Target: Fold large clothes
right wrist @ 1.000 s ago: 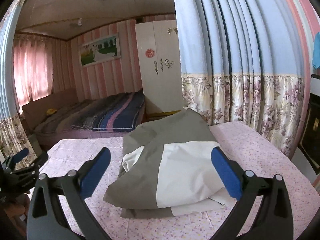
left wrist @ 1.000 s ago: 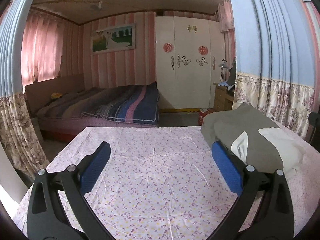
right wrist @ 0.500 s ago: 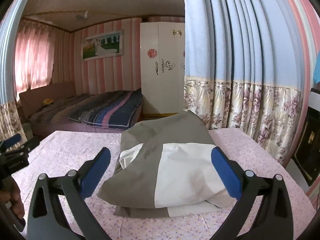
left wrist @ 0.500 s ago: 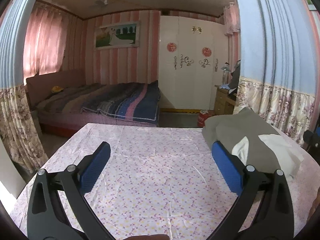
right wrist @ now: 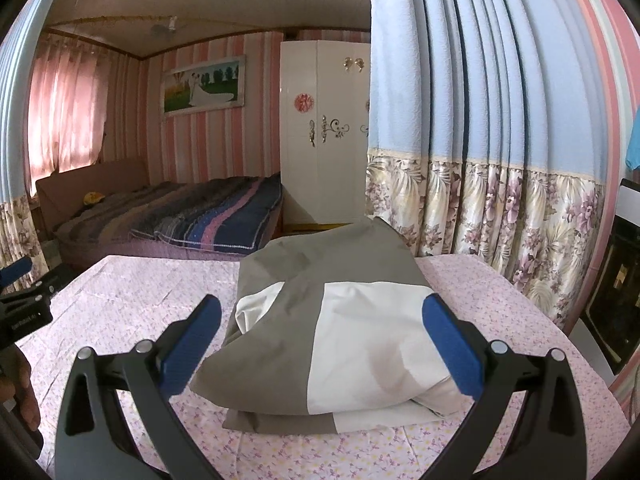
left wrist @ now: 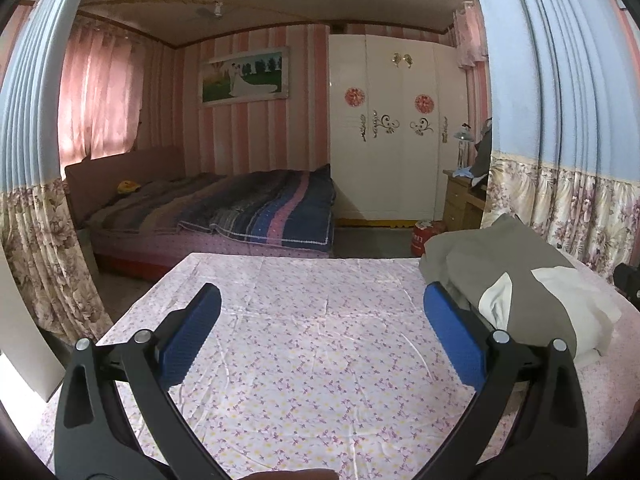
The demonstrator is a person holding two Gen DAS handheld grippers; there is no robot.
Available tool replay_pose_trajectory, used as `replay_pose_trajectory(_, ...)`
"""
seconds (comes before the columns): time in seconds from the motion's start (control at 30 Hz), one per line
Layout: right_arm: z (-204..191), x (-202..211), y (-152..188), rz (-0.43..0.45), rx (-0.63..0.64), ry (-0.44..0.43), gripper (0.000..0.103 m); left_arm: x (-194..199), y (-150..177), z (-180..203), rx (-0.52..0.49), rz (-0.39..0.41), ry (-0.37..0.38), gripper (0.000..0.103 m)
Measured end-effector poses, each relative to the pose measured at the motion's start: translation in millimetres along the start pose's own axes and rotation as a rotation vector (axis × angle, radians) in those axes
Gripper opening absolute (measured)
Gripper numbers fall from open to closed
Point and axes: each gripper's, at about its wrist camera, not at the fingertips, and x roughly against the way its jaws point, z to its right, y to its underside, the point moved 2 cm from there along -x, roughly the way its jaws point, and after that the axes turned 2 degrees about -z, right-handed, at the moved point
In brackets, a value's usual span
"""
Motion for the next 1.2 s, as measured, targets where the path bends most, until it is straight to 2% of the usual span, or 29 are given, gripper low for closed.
replay_pose_trajectory(1.2,0.1,-5.7,1.9,-0.023,0.011,0.018,0.101,2.3,-2.7,-5.4,0.014,0.009,0.003,0.100)
